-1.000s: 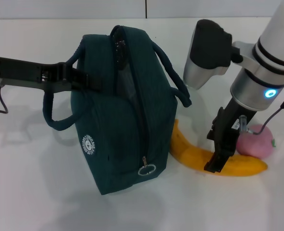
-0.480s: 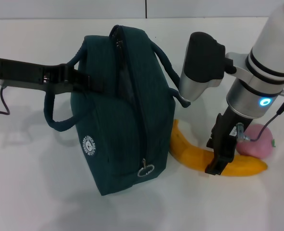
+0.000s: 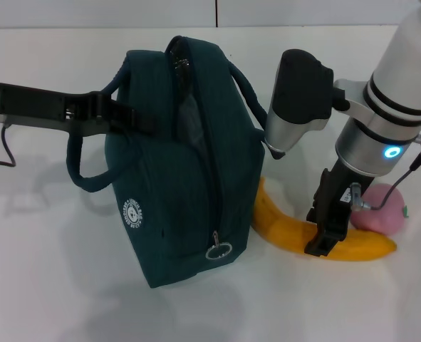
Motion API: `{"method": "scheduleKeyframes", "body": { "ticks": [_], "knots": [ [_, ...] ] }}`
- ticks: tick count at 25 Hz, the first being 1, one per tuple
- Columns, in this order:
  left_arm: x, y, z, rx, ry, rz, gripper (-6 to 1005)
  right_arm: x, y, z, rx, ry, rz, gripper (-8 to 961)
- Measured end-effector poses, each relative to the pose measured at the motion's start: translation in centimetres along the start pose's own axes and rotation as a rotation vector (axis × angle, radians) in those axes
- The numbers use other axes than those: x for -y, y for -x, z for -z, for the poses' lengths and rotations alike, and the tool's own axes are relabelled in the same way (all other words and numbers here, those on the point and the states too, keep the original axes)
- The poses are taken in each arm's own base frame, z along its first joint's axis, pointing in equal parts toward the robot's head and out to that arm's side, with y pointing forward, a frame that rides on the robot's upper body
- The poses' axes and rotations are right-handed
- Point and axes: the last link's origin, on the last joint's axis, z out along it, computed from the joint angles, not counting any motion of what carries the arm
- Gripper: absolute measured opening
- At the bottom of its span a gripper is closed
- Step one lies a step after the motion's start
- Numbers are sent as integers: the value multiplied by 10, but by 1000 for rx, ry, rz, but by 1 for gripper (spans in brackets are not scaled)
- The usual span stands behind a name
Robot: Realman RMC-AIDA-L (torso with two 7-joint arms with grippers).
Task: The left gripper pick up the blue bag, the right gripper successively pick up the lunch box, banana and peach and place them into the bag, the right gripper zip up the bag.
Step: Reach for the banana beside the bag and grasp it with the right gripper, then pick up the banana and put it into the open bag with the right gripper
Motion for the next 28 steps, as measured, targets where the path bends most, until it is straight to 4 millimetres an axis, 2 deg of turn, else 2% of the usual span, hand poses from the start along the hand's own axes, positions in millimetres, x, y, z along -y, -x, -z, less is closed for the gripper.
{"method": "scheduleKeyframes", "body": {
  "ticks": [13,17,28],
  "knots": [
    [1,-1,2,-2,-7,-3,35,-1,-1,0,-9,11,5,395],
    [2,-1,3,-3,-9,0,35,1,-2,4,12,11,-21,394],
    [6,2,8,-9,-22,6,35,13,-28,18,111,76,-185,394]
  ]
}}
